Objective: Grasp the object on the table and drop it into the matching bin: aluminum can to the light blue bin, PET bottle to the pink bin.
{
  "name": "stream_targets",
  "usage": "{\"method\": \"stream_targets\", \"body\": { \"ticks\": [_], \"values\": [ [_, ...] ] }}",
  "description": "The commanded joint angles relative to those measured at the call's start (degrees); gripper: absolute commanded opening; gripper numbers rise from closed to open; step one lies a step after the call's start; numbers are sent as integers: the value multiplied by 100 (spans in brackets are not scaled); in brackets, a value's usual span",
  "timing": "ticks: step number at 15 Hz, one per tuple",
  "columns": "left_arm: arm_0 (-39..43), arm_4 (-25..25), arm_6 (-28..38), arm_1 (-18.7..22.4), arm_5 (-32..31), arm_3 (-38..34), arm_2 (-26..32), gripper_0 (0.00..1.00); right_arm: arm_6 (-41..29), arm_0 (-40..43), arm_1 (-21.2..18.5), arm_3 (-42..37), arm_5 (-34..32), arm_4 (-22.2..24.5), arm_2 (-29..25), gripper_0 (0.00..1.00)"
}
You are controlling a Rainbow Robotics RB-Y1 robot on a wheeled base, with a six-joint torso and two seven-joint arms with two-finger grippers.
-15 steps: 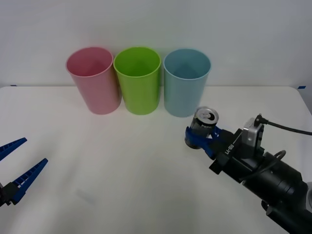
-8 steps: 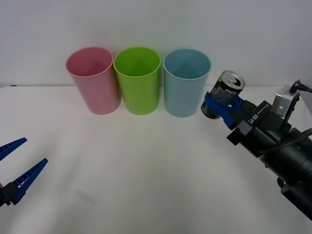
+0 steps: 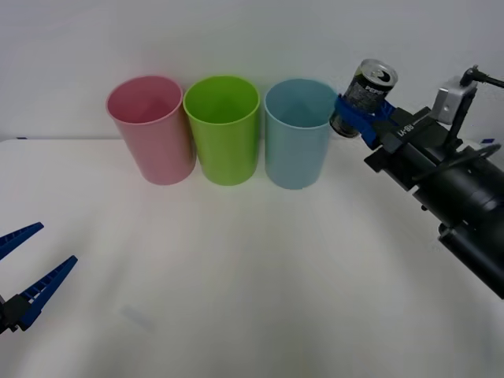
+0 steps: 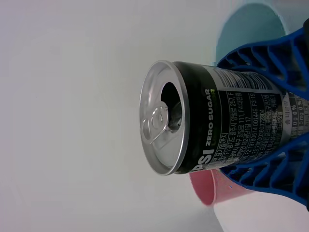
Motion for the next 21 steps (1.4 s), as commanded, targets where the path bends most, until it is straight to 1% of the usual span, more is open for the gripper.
{"method": "stream_targets", "body": {
  "ticks": [1,3,6,8,9,13,16,18,21],
  "values": [
    [0,0,0,0,0,0,0,100,-96,-677,274,751,-4,388,-26,0],
    [0,0,0,0,0,0,0,100,-140,-1090,494,1252,5,696,-87,0],
    [0,0,0,0,0,0,0,100,-210,-1740,1012,2052,-4,1364,-307,0],
    [0,0,0,0,0,0,0,100,-219,-2039,1320,2448,-4,1742,-465,0],
    [0,0,0,0,0,0,0,100,-219,-2223,1513,2703,-4,2005,-580,0],
    [0,0,0,0,0,0,0,100,-219,-2619,2041,3239,-4,2717,-835,0],
    [0,0,0,0,0,0,0,100,-158,-2874,2269,3529,32,2910,-905,0],
    [0,0,0,0,0,0,0,100,-149,-2918,2366,3537,76,3086,-940,0],
    [0,0,0,0,0,0,0,100,-131,-2909,2375,3537,76,3113,-940,0]
  ]
}}
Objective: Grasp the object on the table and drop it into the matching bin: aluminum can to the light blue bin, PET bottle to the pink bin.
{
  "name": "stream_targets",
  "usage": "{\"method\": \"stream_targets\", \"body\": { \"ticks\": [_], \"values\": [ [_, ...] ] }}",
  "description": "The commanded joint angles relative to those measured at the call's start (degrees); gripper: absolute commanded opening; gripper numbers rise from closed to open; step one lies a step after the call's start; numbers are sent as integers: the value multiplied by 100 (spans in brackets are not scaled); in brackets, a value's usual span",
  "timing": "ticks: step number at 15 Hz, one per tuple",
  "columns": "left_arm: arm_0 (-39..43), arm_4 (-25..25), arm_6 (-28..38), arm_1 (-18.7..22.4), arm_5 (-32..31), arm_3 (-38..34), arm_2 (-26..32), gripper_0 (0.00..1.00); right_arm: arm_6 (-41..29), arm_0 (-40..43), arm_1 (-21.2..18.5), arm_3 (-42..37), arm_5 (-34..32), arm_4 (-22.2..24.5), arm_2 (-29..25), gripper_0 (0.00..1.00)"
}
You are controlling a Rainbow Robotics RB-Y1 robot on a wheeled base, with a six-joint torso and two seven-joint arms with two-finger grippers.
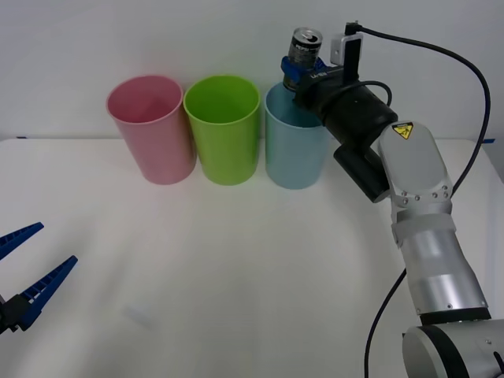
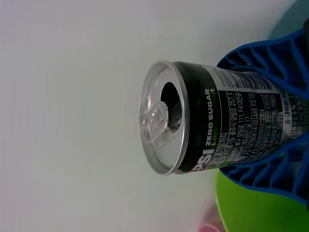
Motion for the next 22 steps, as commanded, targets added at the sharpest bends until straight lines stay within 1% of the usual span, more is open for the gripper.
{"method": "stream_targets", "body": {
  "ticks": [1,5,6,7,8,15,17,19,22],
  "values": [
    [0,0,0,0,0,0,0,100,28,9,8,0,1,8,-10,0],
    [0,0,0,0,0,0,0,100,36,9,-10,0,1,61,-89,0],
    [0,0,0,0,0,0,0,100,54,9,-10,0,1,88,-98,11],
    [0,0,0,0,0,0,0,100,80,17,-10,0,1,88,-115,47],
    [0,0,0,0,0,0,0,100,98,9,-10,0,1,88,-133,100],
    [0,0,0,0,0,0,0,100,133,79,-18,-79,-105,44,-177,100],
    [0,0,0,0,0,0,0,100,98,334,-45,-457,-245,26,-168,100],
    [0,0,0,0,0,0,0,100,107,474,-141,-633,-526,-132,-168,100],
    [0,0,0,0,0,0,0,100,98,843,-326,-1108,-852,-378,-124,100]
  ]
}}
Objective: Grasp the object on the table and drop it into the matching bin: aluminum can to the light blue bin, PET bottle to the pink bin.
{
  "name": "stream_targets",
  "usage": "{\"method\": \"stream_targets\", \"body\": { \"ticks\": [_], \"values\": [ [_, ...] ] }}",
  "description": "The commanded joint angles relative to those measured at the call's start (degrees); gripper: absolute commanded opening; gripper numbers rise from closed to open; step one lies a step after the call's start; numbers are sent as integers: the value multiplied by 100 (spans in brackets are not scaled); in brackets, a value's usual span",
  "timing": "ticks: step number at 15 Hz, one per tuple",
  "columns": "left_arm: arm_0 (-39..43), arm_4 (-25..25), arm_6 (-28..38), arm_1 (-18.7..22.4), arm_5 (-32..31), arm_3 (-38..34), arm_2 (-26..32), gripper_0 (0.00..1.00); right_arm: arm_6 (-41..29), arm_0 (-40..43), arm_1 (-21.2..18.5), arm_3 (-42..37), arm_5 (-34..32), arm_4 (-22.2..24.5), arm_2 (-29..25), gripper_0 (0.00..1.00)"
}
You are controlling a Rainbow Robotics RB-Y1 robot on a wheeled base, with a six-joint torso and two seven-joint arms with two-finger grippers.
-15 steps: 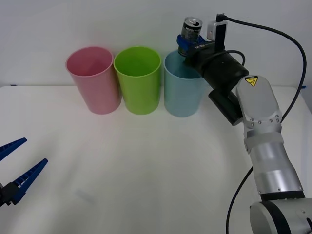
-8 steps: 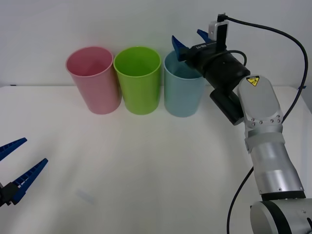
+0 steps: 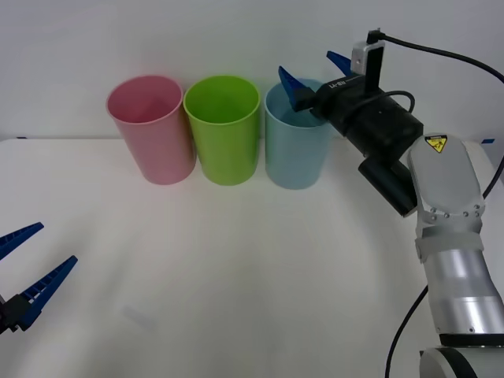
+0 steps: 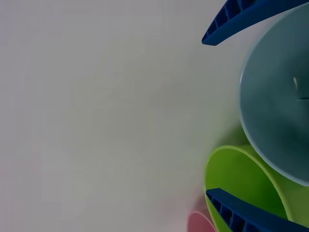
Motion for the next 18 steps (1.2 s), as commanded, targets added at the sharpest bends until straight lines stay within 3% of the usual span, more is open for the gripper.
{"method": "stream_targets", "body": {
  "ticks": [1,5,13,18],
  "values": [
    [0,0,0,0,0,0,0,100,-21,408,-230,-494,-245,-269,96,100],
    [0,0,0,0,0,0,0,100,-29,1155,-757,-1241,-263,-779,403,100],
    [0,0,0,0,0,0,0,100,155,2816,-1680,-2454,-825,-1737,359,100],
    [0,0,0,0,0,0,0,100,902,3809,-1724,-2700,-1757,-2132,-194,100]
  ]
}}
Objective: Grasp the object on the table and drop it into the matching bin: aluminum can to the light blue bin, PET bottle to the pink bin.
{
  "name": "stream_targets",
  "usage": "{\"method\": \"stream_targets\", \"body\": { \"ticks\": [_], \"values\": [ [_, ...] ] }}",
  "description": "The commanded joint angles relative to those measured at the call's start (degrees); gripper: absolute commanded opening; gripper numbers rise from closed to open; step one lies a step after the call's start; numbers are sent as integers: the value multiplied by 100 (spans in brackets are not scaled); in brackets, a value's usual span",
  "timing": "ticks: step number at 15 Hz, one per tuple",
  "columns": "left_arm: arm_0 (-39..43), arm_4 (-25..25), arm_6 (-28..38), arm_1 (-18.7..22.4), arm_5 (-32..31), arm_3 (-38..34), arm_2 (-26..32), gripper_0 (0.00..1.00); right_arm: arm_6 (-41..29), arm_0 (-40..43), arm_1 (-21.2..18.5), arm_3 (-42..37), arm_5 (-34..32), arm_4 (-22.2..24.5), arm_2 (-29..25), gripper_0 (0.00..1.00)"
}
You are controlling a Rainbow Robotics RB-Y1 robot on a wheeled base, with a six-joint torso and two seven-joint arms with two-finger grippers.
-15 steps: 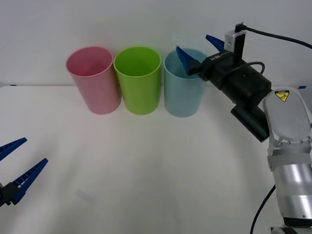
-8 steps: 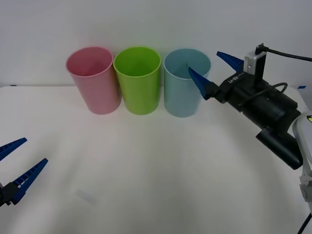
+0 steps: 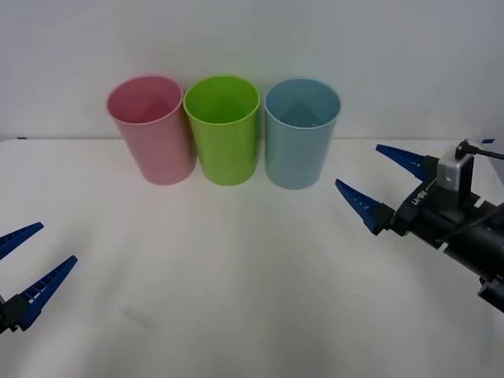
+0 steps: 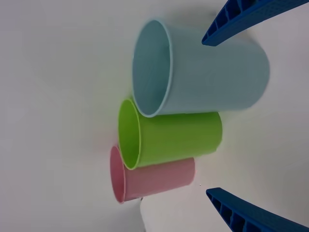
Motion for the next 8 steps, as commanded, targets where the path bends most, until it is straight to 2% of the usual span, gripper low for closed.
{"method": "stream_targets", "body": {
  "ticks": [1,3,8],
  "values": [
    [0,0,0,0,0,0,0,100,567,437,0,-5,-406,-202,-243,100],
    [0,0,0,0,0,0,0,100,831,701,9,-5,-758,-316,-427,100],
    [0,0,0,0,0,0,0,100,954,1316,17,-5,-1716,-563,-963,100]
  ]
}}
